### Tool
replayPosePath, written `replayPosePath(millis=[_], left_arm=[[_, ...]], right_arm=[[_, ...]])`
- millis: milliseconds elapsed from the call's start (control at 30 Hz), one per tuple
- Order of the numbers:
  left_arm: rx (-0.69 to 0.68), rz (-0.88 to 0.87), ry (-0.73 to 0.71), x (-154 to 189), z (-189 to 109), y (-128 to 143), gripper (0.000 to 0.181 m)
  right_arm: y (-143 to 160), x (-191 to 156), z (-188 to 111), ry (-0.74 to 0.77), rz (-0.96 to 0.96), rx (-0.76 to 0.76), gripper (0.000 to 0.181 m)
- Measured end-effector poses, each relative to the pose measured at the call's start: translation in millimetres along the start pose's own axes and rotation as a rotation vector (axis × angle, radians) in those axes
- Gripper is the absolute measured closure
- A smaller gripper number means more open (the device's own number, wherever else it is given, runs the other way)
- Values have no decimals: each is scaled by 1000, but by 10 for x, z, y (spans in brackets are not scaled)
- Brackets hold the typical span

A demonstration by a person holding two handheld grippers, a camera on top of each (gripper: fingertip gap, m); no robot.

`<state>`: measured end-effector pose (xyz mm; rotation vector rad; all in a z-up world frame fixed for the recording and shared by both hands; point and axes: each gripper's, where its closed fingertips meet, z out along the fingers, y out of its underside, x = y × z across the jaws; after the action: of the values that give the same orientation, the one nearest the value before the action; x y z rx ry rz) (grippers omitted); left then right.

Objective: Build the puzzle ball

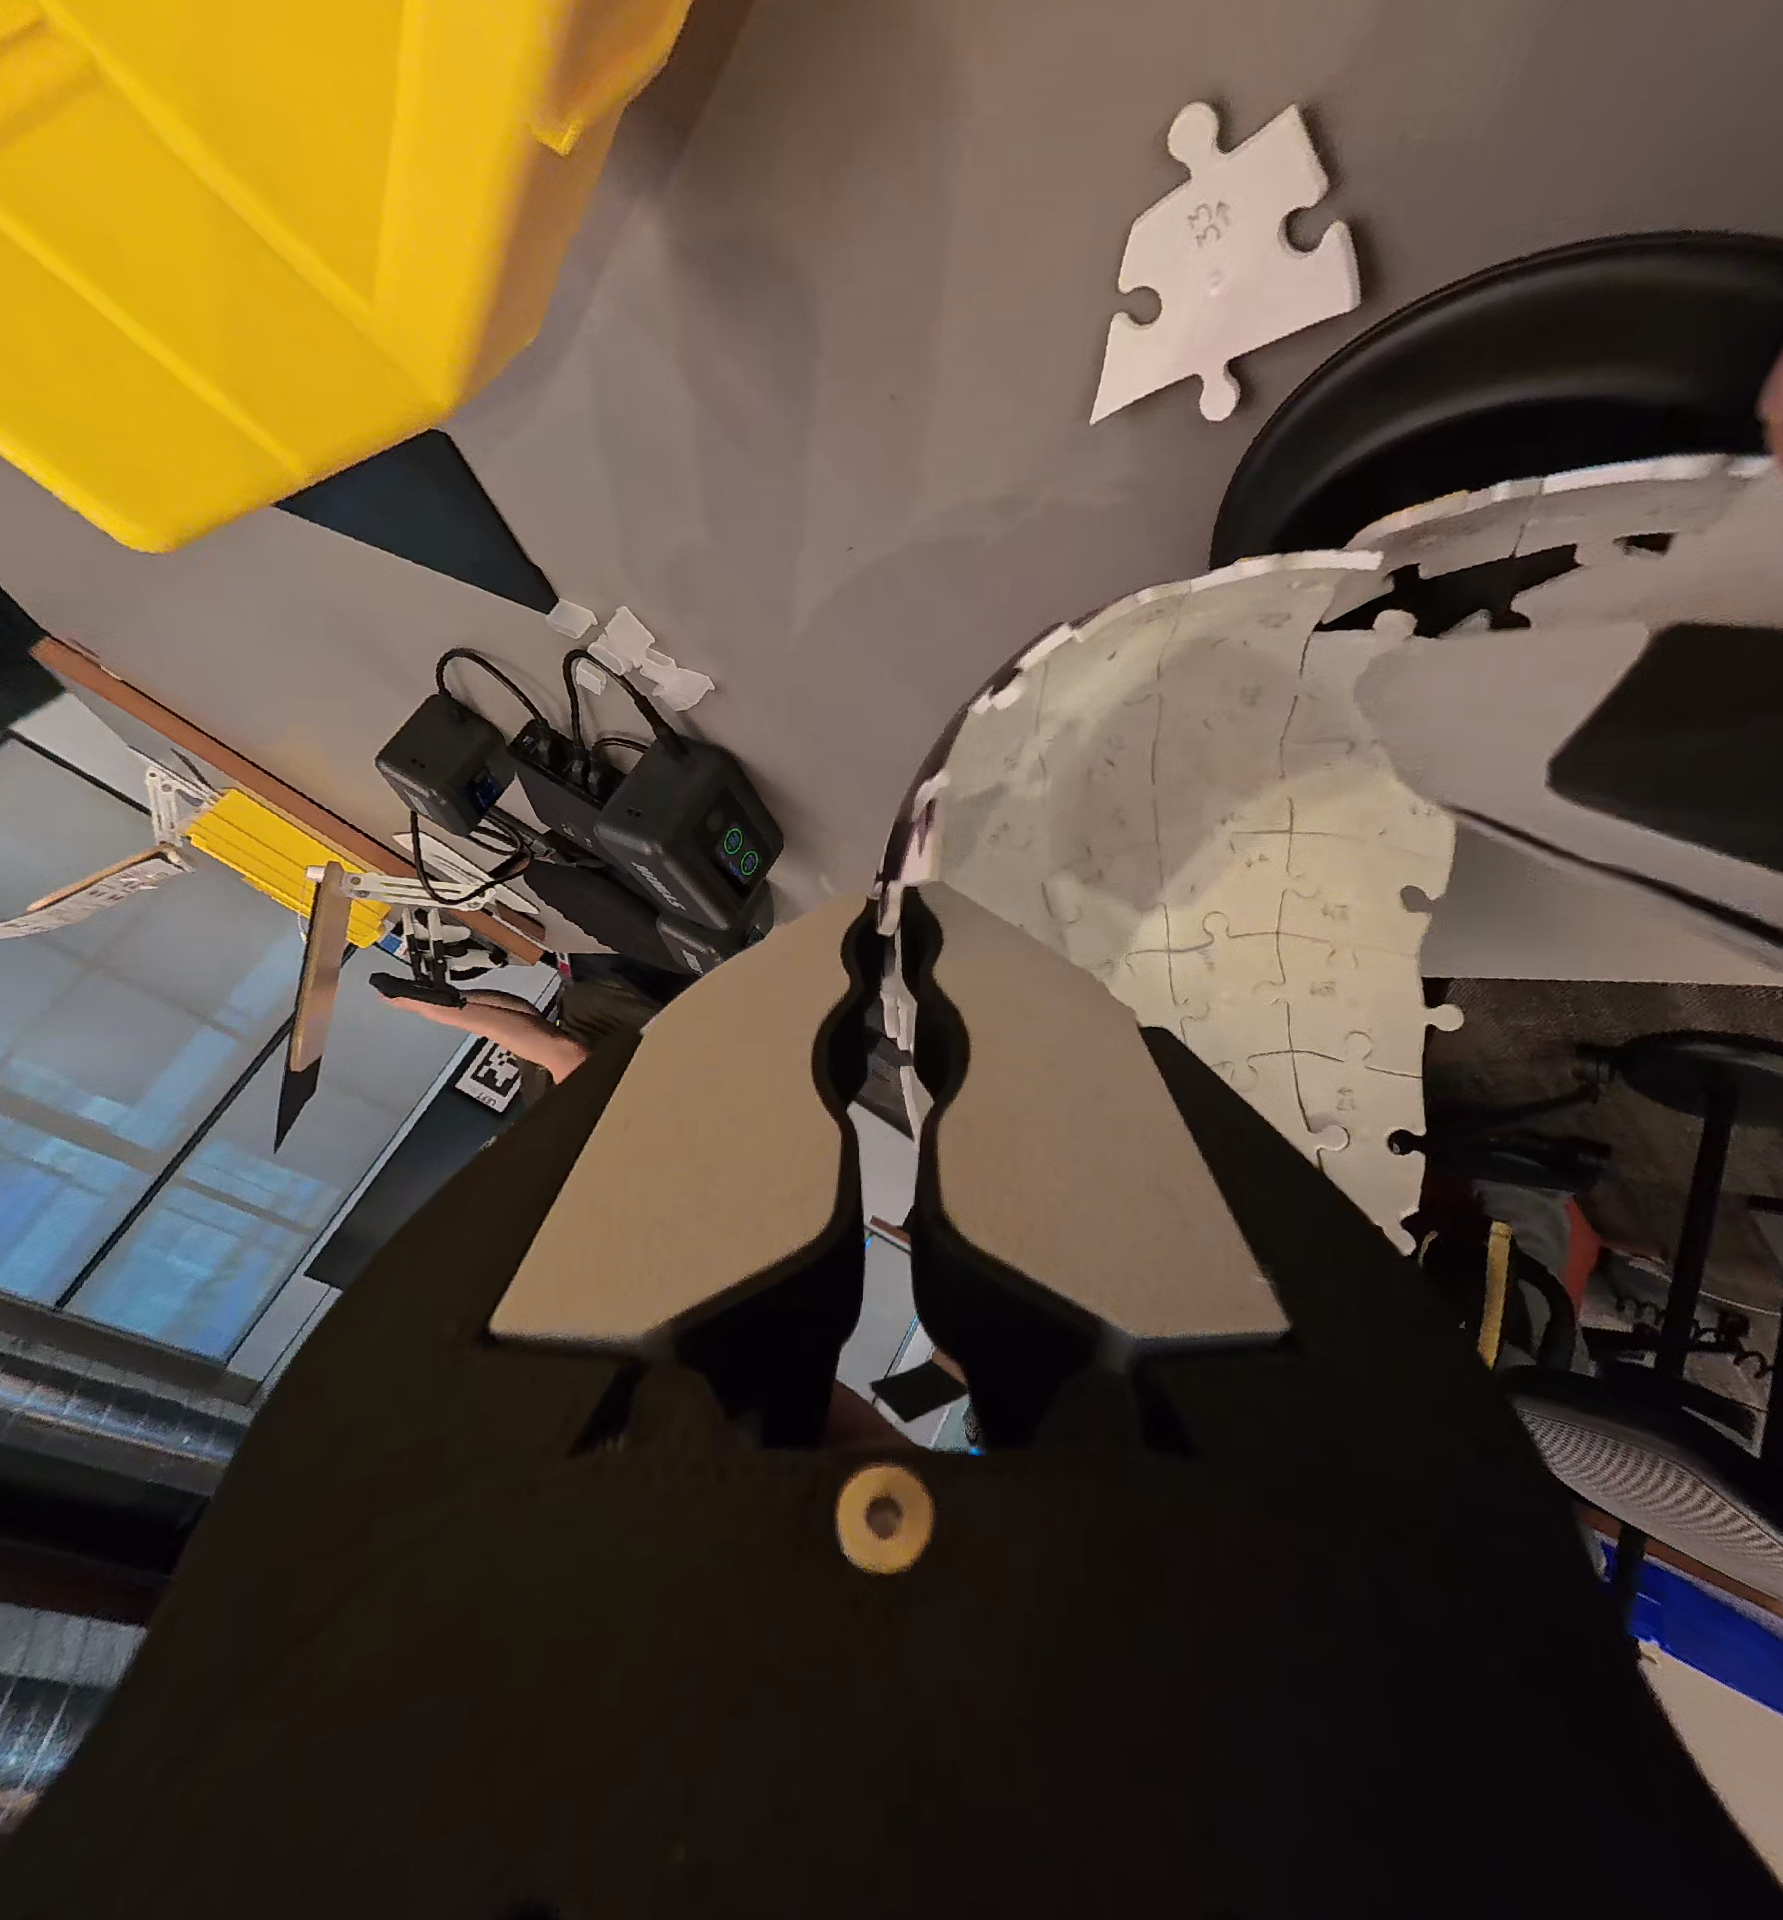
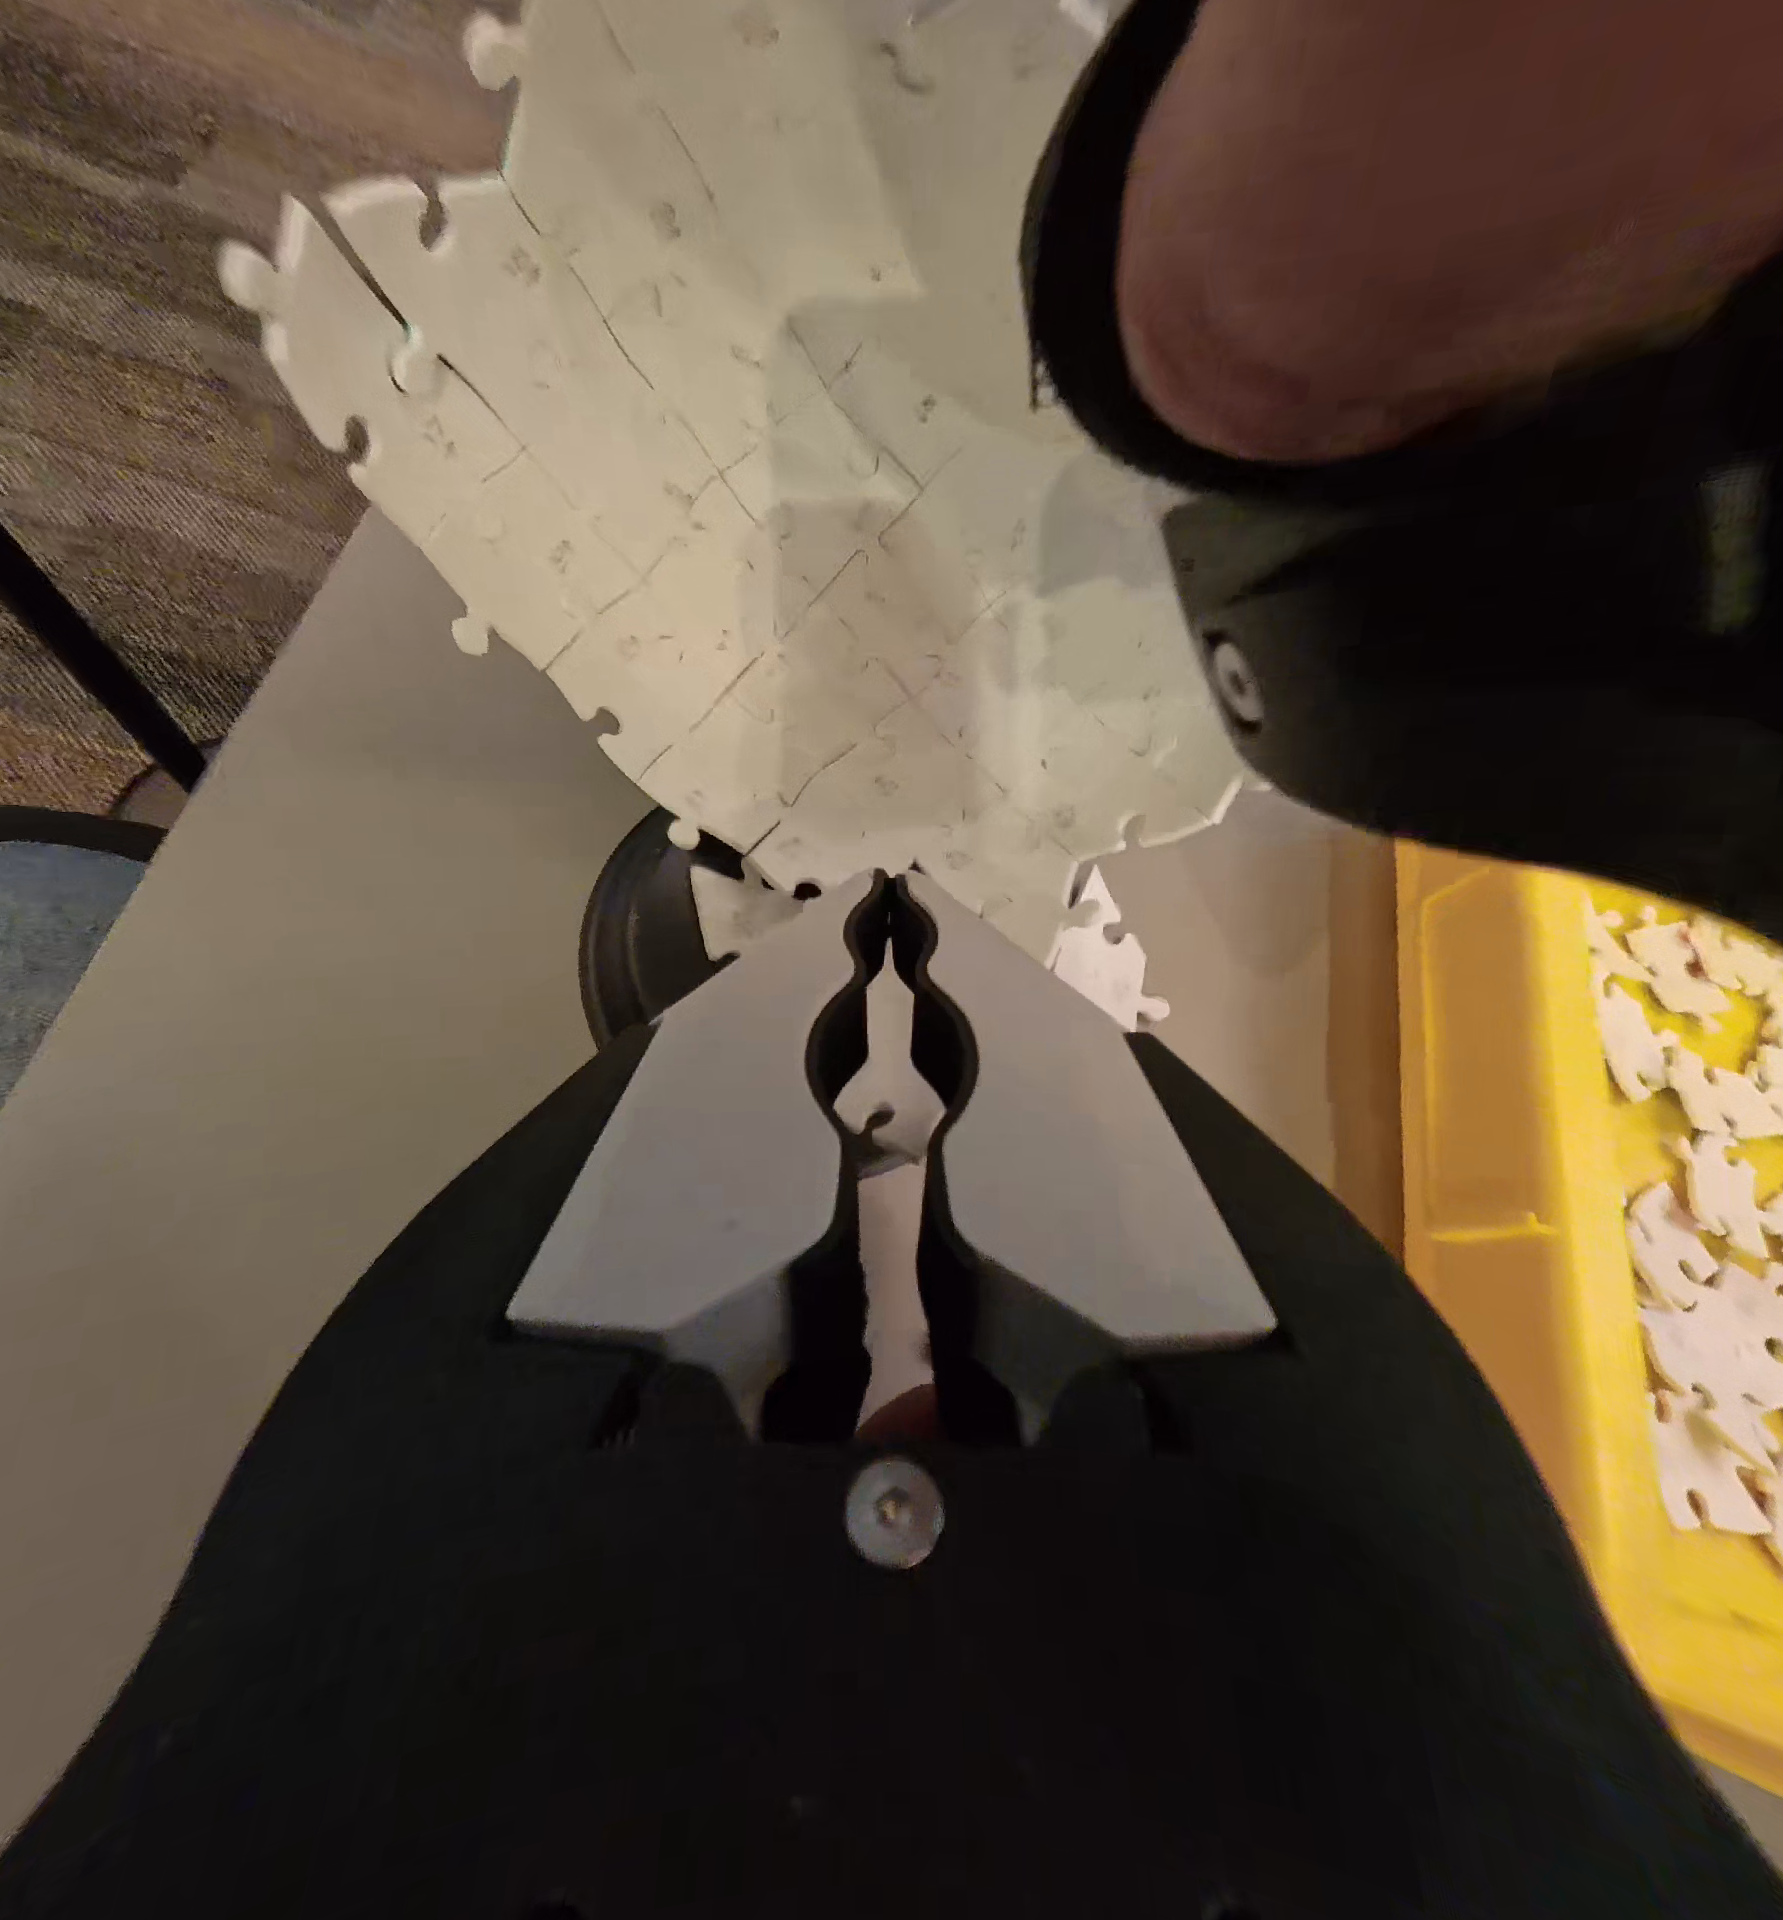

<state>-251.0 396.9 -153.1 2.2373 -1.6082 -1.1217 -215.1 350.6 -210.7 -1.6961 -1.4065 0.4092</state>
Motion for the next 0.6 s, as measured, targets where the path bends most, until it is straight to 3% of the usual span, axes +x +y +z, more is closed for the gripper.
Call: replayPosePath(millis=[233, 600], left_arm=[[27, -4, 20, 28, -39, -39, 178], [202, -115, 203, 136, -88, -160, 170]], right_arm=[[103, 0, 37, -6, 19, -44, 181], [169, -16, 50, -52, 56, -84, 181]])
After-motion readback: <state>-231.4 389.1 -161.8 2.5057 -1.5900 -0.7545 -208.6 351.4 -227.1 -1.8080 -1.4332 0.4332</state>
